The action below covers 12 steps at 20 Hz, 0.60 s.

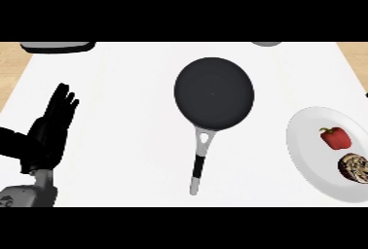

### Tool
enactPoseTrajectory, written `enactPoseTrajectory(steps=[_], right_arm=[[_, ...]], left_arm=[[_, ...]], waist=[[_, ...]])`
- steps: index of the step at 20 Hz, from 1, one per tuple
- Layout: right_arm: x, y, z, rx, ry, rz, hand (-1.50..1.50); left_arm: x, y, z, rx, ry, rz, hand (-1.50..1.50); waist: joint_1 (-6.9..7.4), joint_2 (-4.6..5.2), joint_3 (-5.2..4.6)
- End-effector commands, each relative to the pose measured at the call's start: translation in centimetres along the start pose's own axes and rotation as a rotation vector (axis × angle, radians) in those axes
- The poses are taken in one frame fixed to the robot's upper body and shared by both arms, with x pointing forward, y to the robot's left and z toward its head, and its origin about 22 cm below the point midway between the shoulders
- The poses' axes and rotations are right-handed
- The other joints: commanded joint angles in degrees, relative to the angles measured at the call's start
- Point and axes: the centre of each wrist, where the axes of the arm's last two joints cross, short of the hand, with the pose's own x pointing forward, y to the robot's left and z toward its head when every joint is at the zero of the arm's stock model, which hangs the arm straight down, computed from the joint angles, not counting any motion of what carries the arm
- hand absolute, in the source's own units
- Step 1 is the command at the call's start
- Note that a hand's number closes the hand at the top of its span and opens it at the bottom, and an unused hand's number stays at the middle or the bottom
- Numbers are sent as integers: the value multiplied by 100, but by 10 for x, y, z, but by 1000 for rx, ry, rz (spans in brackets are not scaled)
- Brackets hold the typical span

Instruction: Pick the bell pepper from the plate and place it in the pan

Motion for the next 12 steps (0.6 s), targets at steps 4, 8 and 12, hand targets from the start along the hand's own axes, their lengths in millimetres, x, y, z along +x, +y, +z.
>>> enactPoseTrajectory(steps=[4, 8, 12], right_arm=[[36, -55, 24, 138, -55, 203, -150], [46, -62, 24, 223, -67, 292, -150], [47, -55, 20, 385, -7, 491, -150]], left_arm=[[6, -6, -6, -63, 13, 28, 0], [7, -11, -8, -69, -1, 18, 0], [19, -15, -14, -91, -10, 21, 0]], waist=[[222, 32, 9], [328, 15, -9], [408, -10, -22]])
